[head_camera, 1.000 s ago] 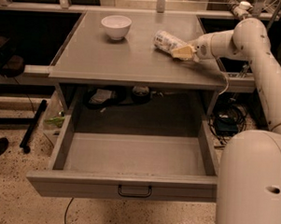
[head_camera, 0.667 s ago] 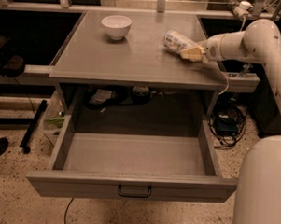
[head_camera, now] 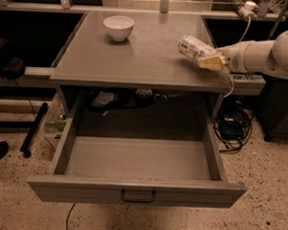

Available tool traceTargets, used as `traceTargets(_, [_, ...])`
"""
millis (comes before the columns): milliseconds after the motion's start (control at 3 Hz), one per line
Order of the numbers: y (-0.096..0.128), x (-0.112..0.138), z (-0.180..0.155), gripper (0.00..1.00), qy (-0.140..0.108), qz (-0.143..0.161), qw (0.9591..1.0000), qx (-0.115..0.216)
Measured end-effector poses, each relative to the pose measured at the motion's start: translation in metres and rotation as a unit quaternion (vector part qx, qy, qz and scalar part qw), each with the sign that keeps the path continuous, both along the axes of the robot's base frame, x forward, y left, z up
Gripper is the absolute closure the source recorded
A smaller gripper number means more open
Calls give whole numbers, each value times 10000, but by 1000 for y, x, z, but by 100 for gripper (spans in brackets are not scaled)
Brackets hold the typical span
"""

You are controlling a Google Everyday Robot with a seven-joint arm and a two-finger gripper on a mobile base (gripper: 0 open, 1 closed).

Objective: Place blue plastic bottle into top drawer

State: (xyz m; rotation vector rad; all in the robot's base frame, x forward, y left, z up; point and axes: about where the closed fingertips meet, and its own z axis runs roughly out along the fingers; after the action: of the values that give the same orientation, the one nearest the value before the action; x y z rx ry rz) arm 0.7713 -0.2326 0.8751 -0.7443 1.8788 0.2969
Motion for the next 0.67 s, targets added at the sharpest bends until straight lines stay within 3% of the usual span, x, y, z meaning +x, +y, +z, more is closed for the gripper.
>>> traceTargets(667, [3,-69,9,100,-346,549,9979,-86])
